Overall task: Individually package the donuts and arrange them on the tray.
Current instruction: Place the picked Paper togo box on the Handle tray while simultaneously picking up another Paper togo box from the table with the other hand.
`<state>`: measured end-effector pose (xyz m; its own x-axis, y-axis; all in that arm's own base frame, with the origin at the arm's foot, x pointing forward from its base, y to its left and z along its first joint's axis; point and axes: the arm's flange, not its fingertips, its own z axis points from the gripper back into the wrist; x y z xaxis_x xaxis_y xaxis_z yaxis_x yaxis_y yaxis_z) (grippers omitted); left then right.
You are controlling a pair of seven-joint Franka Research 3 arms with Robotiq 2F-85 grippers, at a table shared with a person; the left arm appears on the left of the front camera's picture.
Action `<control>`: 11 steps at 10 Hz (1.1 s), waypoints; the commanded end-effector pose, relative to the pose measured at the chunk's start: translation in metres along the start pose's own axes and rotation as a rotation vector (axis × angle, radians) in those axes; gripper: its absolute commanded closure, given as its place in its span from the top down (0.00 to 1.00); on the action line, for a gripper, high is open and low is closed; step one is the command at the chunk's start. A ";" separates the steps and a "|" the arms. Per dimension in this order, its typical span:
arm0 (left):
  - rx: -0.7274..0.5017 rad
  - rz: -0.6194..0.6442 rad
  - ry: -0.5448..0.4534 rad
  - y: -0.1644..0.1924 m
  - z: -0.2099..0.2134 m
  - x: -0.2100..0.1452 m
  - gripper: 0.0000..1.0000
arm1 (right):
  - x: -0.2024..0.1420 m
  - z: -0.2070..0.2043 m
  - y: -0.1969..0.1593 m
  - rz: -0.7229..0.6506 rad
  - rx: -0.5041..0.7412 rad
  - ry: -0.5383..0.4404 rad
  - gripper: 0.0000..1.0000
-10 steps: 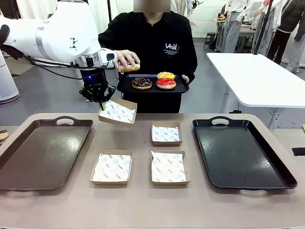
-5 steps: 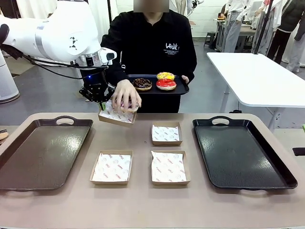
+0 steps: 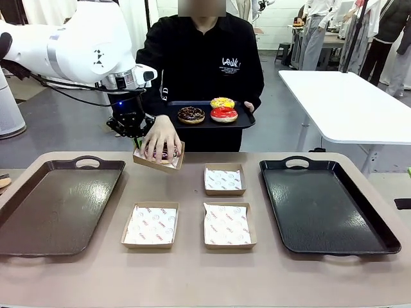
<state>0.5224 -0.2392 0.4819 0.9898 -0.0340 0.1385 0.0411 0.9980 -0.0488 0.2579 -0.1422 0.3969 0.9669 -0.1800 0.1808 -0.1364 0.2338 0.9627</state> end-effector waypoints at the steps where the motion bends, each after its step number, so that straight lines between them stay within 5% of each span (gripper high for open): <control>1: 0.000 0.000 -0.002 0.000 0.001 0.000 0.00 | 0.002 -0.001 0.000 0.009 0.019 -0.007 1.00; 9: 0.000 0.000 0.000 0.000 0.000 0.000 0.01 | 0.000 0.000 0.000 0.000 0.000 0.000 1.00; 11: -0.114 0.008 0.071 0.043 0.016 0.013 0.01 | 0.054 -0.013 0.027 -0.003 -0.103 -0.103 1.00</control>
<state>0.5298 -0.2195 0.4852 0.9942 -0.0182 0.1060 0.0299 0.9935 -0.1098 0.2815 -0.1428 0.4120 0.9484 -0.2412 0.2060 -0.1346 0.2821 0.9499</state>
